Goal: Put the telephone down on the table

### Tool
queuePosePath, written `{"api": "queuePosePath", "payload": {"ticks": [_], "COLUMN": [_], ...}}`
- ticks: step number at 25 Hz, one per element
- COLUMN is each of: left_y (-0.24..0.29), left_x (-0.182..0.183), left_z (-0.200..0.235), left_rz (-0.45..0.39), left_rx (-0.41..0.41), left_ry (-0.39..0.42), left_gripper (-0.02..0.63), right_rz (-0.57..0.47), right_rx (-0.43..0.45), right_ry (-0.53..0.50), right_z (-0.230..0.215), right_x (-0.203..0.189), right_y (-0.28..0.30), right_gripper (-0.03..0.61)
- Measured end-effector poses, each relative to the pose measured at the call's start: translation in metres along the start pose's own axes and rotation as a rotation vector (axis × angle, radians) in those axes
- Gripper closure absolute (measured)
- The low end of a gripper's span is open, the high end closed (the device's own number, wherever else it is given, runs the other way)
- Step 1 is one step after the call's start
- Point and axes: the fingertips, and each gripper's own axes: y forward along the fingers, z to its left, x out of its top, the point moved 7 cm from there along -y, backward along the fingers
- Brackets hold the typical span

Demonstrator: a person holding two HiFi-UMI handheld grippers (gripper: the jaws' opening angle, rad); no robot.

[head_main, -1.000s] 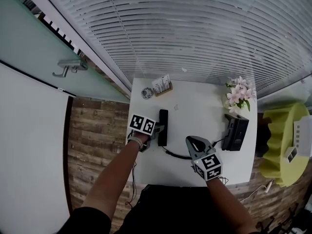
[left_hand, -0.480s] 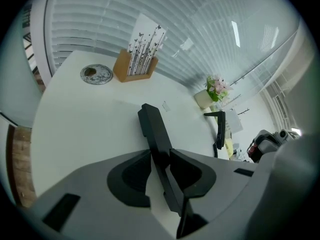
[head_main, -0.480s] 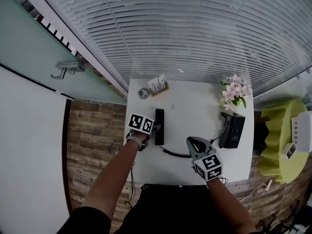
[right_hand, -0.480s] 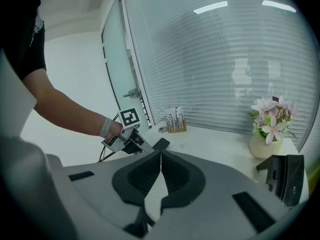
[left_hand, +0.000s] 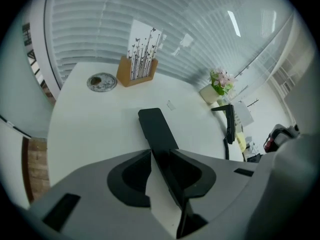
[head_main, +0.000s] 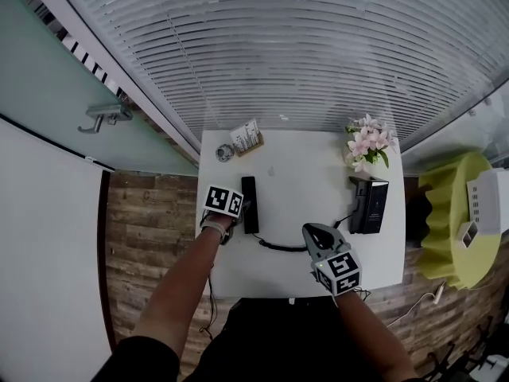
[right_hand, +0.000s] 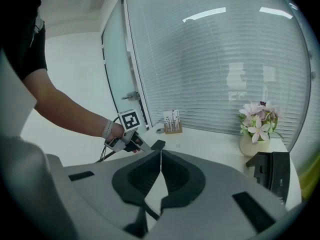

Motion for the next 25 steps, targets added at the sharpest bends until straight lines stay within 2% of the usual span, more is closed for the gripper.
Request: {"api": "queuePosePath", "payload": {"ticks": [3,7,13,17,19,22,25], "left_y": [-0.010,-0.035,-0.079,-0.101,-0.115,-0.145,-0.168], "left_x": [0.003,0.004,-0.012,-0.031,-0.037,-0.047,-0.061], "left_z": [-0.002,-0.010,-0.059,-0.107,-0.142,-0.205,-0.266], "left_rz": [-0.047,-0.138,-0.273,-0.384,-0.473,-0.664,-0.792], "left_rx": [0.068,0.113,0.103,0.060,0.037,-0.018,-0.025], "left_ry": [0.051,0.083,0.134,0.174,0.231,0.348,0.444], "left_gripper": [0.491,0.491,0.491,0.497,0.511,0.526,0.538], "right_rz": [-0.015,-0.043,-0.095,-0.146,-0.178,-0.244,-0.310], "right_rx": [-0.030,-0.062,-0.053,-0.034,-0.027,-0.010,0.018], "right_ry": [0.002,0.005,-0.006,-0.013,-0.013,-0.013,-0.034], "right_z": [-0.002,-0.005,-0.009,-0.007,-0.008,-0.003,0.005], "right_x": [-0.002,-0.004,-0.003,0.000,0.003,0.012,0.024], "right_y": [-0.015,-0.041,-0.087,-0.118,-0.133,-0.157,-0.181], "right_gripper": [0.555,0.555,0.555,0.555,0.555,0.555,0.555]}}
